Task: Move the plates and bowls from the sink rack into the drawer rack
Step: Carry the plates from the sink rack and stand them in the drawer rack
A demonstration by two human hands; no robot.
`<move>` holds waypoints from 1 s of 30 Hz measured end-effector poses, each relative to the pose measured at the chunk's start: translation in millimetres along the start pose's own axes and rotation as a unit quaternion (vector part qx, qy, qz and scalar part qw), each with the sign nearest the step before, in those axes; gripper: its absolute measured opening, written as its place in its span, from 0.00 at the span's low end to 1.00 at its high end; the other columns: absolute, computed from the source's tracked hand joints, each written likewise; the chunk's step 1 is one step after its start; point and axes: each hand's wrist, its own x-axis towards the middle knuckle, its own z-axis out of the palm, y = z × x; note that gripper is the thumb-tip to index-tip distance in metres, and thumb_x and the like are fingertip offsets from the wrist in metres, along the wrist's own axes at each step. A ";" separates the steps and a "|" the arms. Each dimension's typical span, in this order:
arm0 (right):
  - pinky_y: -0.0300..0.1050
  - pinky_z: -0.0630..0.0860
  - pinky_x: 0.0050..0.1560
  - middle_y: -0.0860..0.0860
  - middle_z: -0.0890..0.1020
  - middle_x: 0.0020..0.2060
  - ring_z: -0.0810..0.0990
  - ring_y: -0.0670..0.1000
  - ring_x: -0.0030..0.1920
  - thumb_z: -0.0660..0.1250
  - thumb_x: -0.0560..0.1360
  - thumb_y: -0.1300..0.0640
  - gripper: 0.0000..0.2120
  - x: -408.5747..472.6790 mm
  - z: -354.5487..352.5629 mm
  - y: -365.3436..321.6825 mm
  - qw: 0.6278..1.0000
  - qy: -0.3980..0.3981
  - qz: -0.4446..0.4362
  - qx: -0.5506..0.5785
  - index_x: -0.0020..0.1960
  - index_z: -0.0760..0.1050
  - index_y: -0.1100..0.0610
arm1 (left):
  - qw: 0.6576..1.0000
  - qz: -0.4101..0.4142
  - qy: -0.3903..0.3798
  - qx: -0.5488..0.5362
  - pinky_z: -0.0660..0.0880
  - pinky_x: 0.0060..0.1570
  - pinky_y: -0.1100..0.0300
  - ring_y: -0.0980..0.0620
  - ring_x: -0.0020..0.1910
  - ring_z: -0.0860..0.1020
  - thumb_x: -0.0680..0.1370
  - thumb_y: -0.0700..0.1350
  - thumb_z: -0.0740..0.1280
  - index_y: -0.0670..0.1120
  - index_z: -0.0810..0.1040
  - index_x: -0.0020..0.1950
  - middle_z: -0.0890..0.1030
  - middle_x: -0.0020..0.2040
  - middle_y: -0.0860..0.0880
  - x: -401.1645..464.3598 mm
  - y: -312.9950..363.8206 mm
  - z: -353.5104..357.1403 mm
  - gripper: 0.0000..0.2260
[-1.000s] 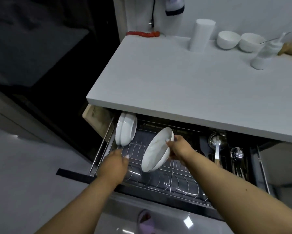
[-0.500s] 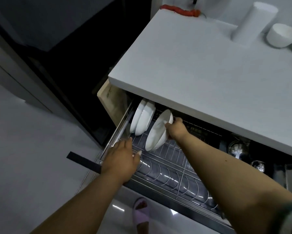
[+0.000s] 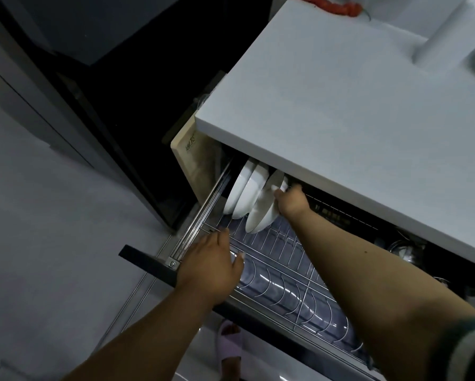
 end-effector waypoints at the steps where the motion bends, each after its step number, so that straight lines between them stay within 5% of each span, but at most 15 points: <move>1: 0.51 0.71 0.62 0.62 0.73 0.66 0.73 0.62 0.64 0.64 0.78 0.49 0.27 0.7 0.8 -0.9 1.000 -0.003 -0.008 -0.011 0.69 0.62 0.64 | 1.000 0.001 0.002 0.001 0.63 0.65 0.55 0.49 0.67 0.66 0.80 0.58 0.53 0.46 0.56 0.75 0.69 0.69 0.47 -0.4 -0.2 0.1 0.27; 11: 0.52 0.71 0.64 0.61 0.74 0.66 0.73 0.63 0.64 0.61 0.78 0.46 0.27 13.8 15.7 -12.6 0.996 -0.022 -0.032 -0.079 0.71 0.64 0.61 | 1.000 -0.001 0.008 -0.026 0.65 0.63 0.56 0.49 0.66 0.68 0.78 0.57 0.55 0.45 0.57 0.75 0.70 0.68 0.47 -1.4 -3.5 3.9 0.28; 23: 0.47 0.69 0.62 0.62 0.75 0.65 0.73 0.62 0.65 0.58 0.79 0.45 0.27 28.4 32.6 -22.7 0.989 -0.026 -0.023 -0.141 0.70 0.65 0.63 | 0.999 -0.003 0.036 -0.038 0.71 0.57 0.54 0.46 0.60 0.74 0.69 0.61 0.42 0.44 0.65 0.72 0.77 0.61 0.44 -2.2 -5.2 8.3 0.37; 30: 0.49 0.69 0.62 0.63 0.72 0.66 0.71 0.63 0.66 0.59 0.79 0.44 0.30 9.2 28.4 -15.3 0.992 -0.017 -0.027 -0.119 0.72 0.60 0.63 | 0.999 -0.008 0.001 -0.042 0.68 0.58 0.56 0.48 0.62 0.71 0.79 0.55 0.57 0.46 0.61 0.71 0.74 0.64 0.47 0.1 -4.4 5.7 0.23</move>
